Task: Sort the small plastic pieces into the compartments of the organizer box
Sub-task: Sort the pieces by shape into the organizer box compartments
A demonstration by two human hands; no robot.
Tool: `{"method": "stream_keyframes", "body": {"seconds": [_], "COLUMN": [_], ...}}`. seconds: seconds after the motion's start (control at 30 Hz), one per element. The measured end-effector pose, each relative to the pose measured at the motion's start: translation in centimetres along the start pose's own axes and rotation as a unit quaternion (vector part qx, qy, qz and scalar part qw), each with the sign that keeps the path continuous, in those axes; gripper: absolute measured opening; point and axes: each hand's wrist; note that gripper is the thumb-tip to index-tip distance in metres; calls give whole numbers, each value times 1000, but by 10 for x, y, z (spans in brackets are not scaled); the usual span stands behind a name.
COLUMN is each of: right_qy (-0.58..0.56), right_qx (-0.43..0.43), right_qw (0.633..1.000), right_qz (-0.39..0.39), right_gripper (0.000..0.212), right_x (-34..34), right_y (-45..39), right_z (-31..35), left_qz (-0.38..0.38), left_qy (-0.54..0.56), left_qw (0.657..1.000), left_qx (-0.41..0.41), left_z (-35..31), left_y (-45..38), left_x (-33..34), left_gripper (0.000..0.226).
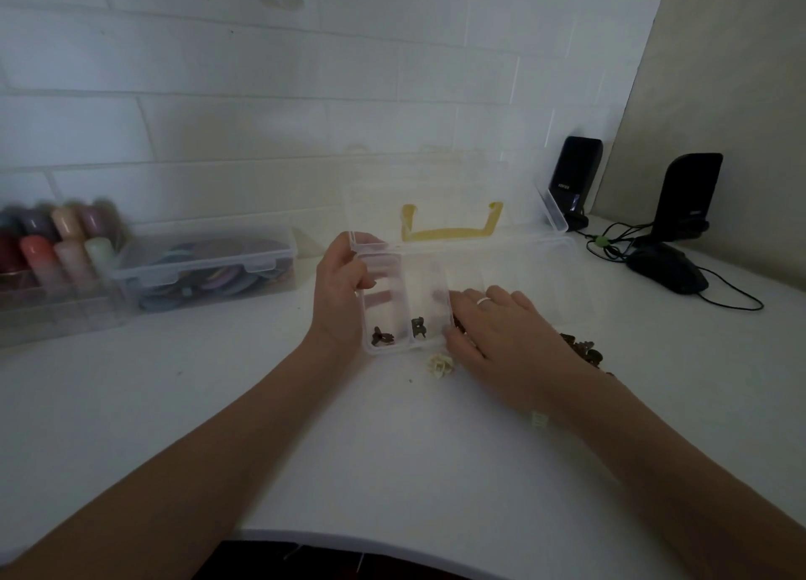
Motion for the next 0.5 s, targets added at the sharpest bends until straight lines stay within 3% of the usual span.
{"method": "stream_keyframes", "body": {"seconds": [0.23, 0.33, 0.4, 0.5], "right_qy": [-46, -246, -341, -238], "right_qx": [-50, 11, 33, -10], "right_qw": [995, 965, 933, 967], "right_qz": [-75, -88, -109, -92], "right_gripper": [36, 8, 17, 15], "right_x": [-13, -19, -21, -13], "right_y": [3, 5, 4, -1], "right_z": [-15, -9, 2, 13], "left_qz": [-8, -2, 1, -1], "left_qy": [1, 2, -4, -13], "left_qw": [999, 999, 999, 999], "left_qx": [-31, -39, -35, -33], "left_z": [-1, -2, -2, -2], "left_y": [-3, -2, 0, 1], "left_x": [-3, -1, 1, 3], "left_gripper": [25, 25, 28, 31]}}
Point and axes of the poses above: each hand's wrist, its own y-axis away from the middle knuckle, its own x-axis out of the palm, z = x × y, and after that the axes turned 14 degrees about x, right-handed
